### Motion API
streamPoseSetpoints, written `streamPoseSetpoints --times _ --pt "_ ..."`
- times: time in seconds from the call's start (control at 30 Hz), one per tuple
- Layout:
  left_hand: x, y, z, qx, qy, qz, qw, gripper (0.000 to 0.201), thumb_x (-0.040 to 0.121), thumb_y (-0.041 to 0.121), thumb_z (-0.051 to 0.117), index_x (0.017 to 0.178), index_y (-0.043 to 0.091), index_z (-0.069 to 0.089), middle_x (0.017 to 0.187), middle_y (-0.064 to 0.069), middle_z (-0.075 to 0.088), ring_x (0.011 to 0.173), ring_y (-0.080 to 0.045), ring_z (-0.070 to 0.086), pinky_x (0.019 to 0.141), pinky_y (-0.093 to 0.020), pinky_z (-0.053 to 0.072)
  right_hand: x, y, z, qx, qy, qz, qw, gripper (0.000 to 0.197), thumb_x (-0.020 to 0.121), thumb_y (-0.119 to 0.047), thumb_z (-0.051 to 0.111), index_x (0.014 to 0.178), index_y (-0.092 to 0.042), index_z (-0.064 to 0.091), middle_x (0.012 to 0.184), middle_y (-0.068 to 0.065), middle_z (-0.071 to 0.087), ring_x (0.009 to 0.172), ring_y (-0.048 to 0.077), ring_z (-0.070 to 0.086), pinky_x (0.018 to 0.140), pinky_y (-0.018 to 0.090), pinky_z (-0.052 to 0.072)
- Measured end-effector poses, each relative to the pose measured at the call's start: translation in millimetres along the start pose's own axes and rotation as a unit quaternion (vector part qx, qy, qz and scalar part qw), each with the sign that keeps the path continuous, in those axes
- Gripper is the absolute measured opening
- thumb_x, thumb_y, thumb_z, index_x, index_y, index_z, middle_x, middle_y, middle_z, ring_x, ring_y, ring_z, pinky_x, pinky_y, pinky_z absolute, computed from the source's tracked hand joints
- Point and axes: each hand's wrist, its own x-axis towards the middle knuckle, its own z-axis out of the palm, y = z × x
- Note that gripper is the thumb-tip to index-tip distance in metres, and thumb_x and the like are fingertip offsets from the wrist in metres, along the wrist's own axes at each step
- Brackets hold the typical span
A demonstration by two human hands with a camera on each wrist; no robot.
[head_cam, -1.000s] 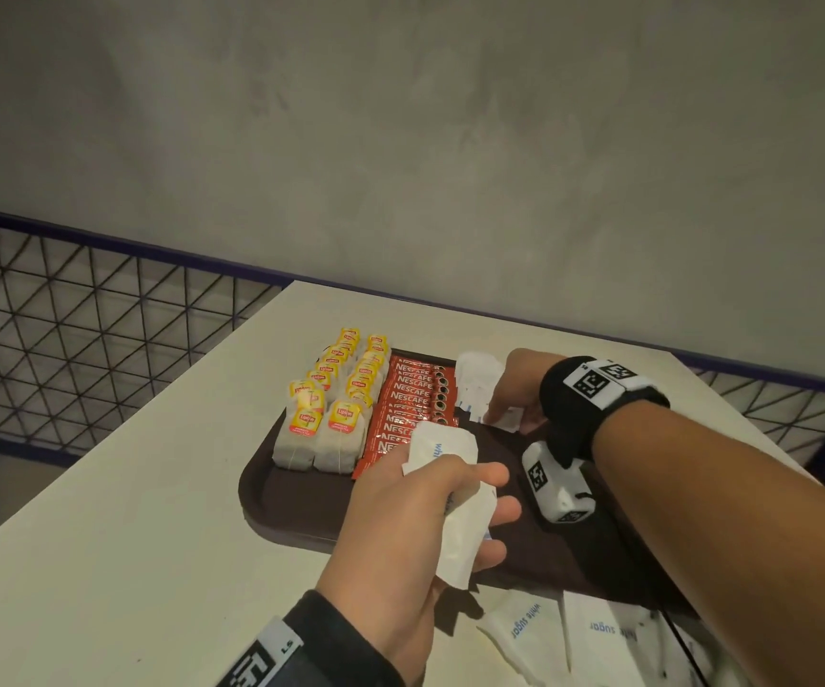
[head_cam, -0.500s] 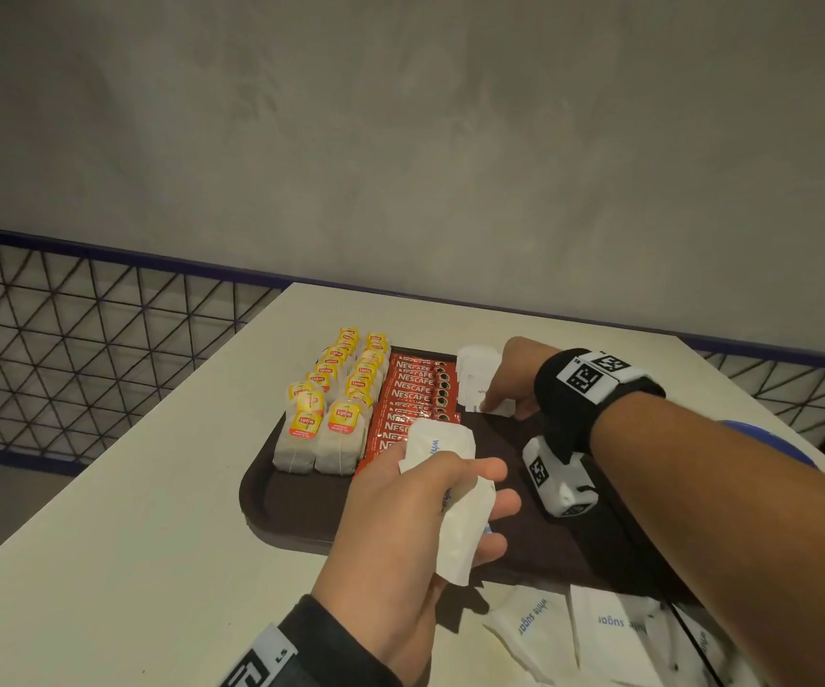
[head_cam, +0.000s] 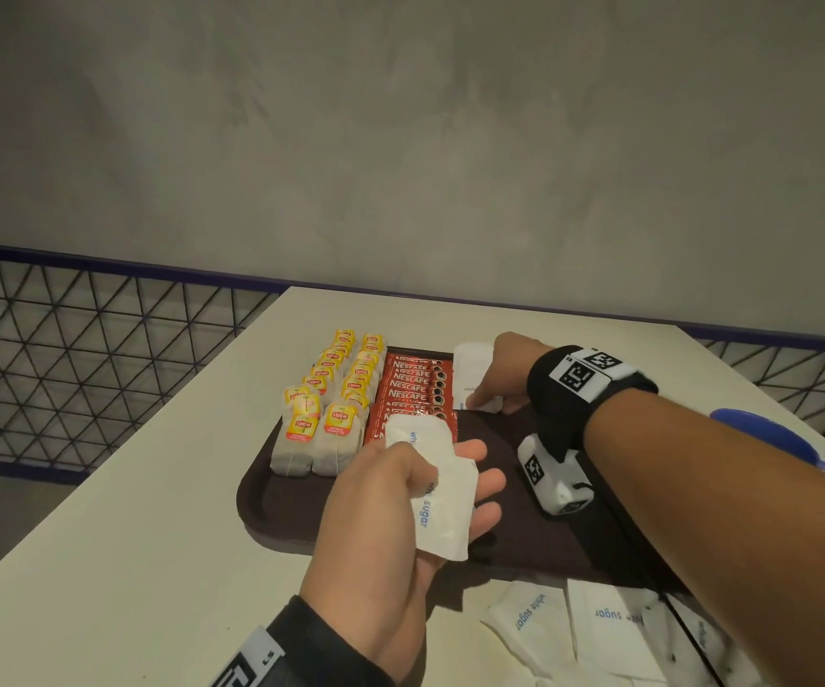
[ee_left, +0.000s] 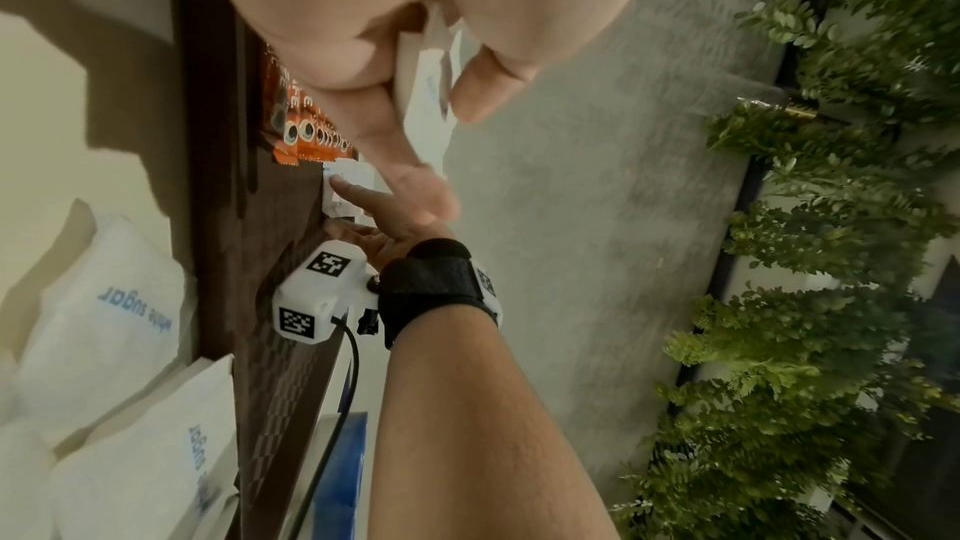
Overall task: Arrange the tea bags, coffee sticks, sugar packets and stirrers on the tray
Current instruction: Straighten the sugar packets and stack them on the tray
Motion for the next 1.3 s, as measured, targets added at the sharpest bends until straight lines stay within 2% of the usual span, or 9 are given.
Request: streamPoseSetpoints --times 0.27,0.4,0.5,0.67,0.8,0.93,1.07,1.17,1.3 --pt "-1 -5 1 0.051 -0.054 0.020 0.997 0.051 0.096 -0.015 0.037 0.136 0.013 0.052 0.108 -0.013 0.077 0.097 -0.033 0.076 0.073 -0.038 0.064 -58 16 -37 0.178 -0.005 -0.014 0.984 0.040 0.092 -0.034 0.075 0.114 -0.004 0.062 0.097 0.010 0.071 0.079 0.023 0.071 0.069 0.032 0.063" --pt "-11 -4 6 0.070 -0.092 0.020 0.993 0.035 0.100 -0.002 0.055 0.131 0.015 0.057 0.114 -0.012 0.076 0.097 -0.032 0.076 0.069 -0.036 0.064 -149 30 -48 0.529 -0.156 -0.029 0.834 0.039 0.088 -0.028 0.075 0.122 -0.011 0.066 0.101 0.015 0.068 0.082 0.024 0.063 0.062 0.030 0.052" --pt "-18 -2 7 0.139 -0.117 0.046 0.982 0.033 0.097 0.010 0.063 0.129 0.018 0.060 0.111 -0.009 0.077 0.095 -0.027 0.076 0.055 -0.027 0.060 -206 48 -34 0.530 -0.199 -0.080 0.821 0.039 0.088 -0.028 0.074 0.122 -0.010 0.070 0.098 0.016 0.069 0.081 0.023 0.062 0.064 0.032 0.045" --pt "-21 -6 10 0.209 -0.105 0.065 0.970 0.040 0.092 0.015 0.071 0.130 0.016 0.059 0.112 -0.013 0.074 0.081 -0.025 0.073 0.039 -0.021 0.045 -234 62 4 0.562 -0.152 -0.062 0.811 0.034 0.089 -0.021 0.074 0.113 0.002 0.066 0.083 0.018 0.068 0.065 0.017 0.056 0.054 0.028 0.040" --pt "-24 -9 14 0.189 -0.097 0.011 0.977 0.028 0.100 0.007 0.054 0.125 0.016 0.063 0.115 -0.015 0.074 0.087 -0.024 0.074 0.046 -0.028 0.055 -238 69 18 0.606 -0.067 -0.072 0.790 0.008 0.093 -0.009 0.067 0.090 -0.006 0.060 0.085 0.022 0.069 0.070 0.024 0.059 0.053 0.030 0.040" --pt "-28 -5 15 0.164 -0.129 -0.009 0.978 0.035 0.104 0.001 0.037 0.129 0.016 0.057 0.112 -0.014 0.076 0.100 -0.033 0.075 0.057 -0.033 0.063 -240 84 14 0.677 0.024 -0.057 0.734 0.019 0.091 -0.001 0.054 0.083 0.001 0.070 0.101 0.017 0.077 0.100 0.034 0.072 0.085 0.039 0.056" --pt "-26 -5 13 0.179 -0.109 -0.004 0.978 0.028 0.103 0.011 0.052 0.131 0.016 0.054 0.112 -0.014 0.076 0.099 -0.033 0.075 0.052 -0.027 0.062 -241 91 6 0.771 0.009 -0.045 0.635 0.027 0.079 0.000 0.048 0.088 0.002 0.073 0.110 0.017 0.077 0.114 0.031 0.068 0.102 0.045 0.050" --pt "-24 -6 12 0.204 -0.081 0.011 0.975 0.031 0.098 0.018 0.062 0.127 0.011 0.060 0.108 -0.016 0.076 0.085 -0.028 0.077 0.041 -0.021 0.052 -241 91 3 0.813 -0.005 -0.056 0.580 0.018 0.069 -0.002 0.049 0.085 -0.001 0.056 0.101 0.016 0.076 0.100 0.030 0.069 0.096 0.045 0.053" --pt "-24 -9 13 0.216 -0.062 0.026 0.974 0.029 0.096 0.024 0.064 0.120 0.009 0.064 0.102 -0.018 0.077 0.068 -0.022 0.074 0.036 -0.018 0.042 -240 93 4 0.804 -0.041 -0.080 0.588 0.016 0.076 -0.012 0.062 0.080 -0.009 0.048 0.079 0.011 0.056 0.074 0.022 0.055 0.078 0.038 0.052"
